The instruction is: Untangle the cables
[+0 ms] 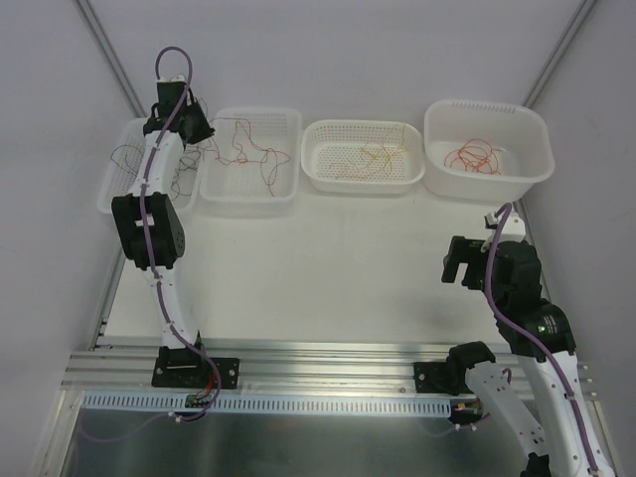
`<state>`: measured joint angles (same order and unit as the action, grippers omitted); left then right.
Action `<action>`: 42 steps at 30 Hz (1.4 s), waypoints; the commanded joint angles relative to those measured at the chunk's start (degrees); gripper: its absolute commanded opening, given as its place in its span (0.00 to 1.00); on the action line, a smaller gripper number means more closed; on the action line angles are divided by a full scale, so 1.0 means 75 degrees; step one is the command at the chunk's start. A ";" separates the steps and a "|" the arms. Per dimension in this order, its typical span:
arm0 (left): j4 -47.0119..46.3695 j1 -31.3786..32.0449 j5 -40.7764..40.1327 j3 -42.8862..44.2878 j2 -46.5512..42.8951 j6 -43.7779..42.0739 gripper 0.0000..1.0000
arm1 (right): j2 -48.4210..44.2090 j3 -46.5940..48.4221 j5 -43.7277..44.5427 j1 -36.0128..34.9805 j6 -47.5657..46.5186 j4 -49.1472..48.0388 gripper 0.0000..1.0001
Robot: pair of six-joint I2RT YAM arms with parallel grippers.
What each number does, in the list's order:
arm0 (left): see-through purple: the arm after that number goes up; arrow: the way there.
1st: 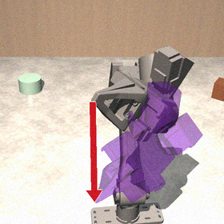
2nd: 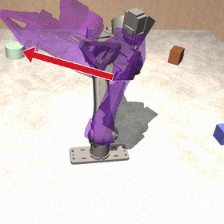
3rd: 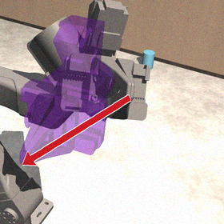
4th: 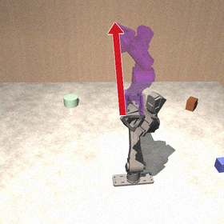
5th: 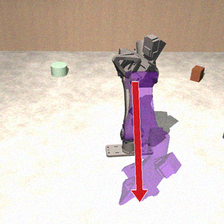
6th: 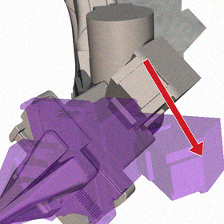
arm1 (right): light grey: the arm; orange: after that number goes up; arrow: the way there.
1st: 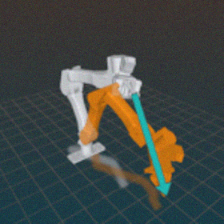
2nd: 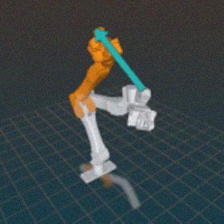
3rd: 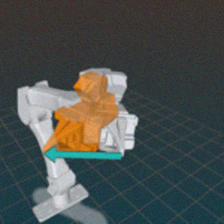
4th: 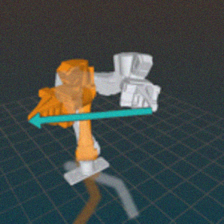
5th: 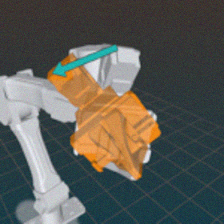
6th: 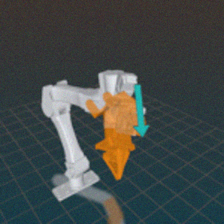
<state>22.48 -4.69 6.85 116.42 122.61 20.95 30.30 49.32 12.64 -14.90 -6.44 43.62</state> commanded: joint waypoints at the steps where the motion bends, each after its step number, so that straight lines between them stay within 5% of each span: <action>1: -0.0185 0.0425 -0.0175 0.0157 -0.0328 -0.1114 0.01 | -0.0068 0.0338 -0.0022 -0.0030 0.0132 -0.0003 0.97; 9: -0.0173 0.1328 -0.0094 0.0122 0.0222 -0.2219 0.02 | -0.0021 0.0326 -0.0069 -0.0030 0.0179 -0.0015 0.97; 15: -0.0173 0.1387 0.1464 -0.0019 0.0726 -0.1705 0.02 | -0.0010 0.0244 -0.0034 -0.0041 0.0167 -0.0003 0.97; 21: 0.0038 0.1200 0.1277 -0.0113 0.1019 -0.0980 0.02 | 0.0037 0.0162 -0.0080 -0.0041 0.0179 -0.0038 0.97; 27: 0.0260 0.0860 0.2378 0.0004 0.1348 -0.0309 0.06 | 0.0096 0.0069 -0.0139 -0.0041 0.0190 -0.0108 0.97; 34: 0.0659 0.0859 0.2029 -0.0334 0.1114 -0.0309 0.17 | 0.0096 0.0080 -0.0162 -0.0041 0.0202 -0.0085 0.97; 37: 0.0659 0.0859 0.1688 -0.0698 0.0634 -0.0169 0.36 | 0.0038 0.0127 -0.0162 -0.0030 0.0202 -0.0062 0.97; 42: 0.0659 0.0859 0.1501 -0.0781 -0.0243 -0.0051 0.53 | -0.0033 0.0151 -0.0197 -0.0041 0.0237 -0.0038 0.97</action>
<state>27.42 1.50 19.97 109.93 130.52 19.33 30.74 49.32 11.55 -14.90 -5.43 43.99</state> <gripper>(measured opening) 0.502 0.971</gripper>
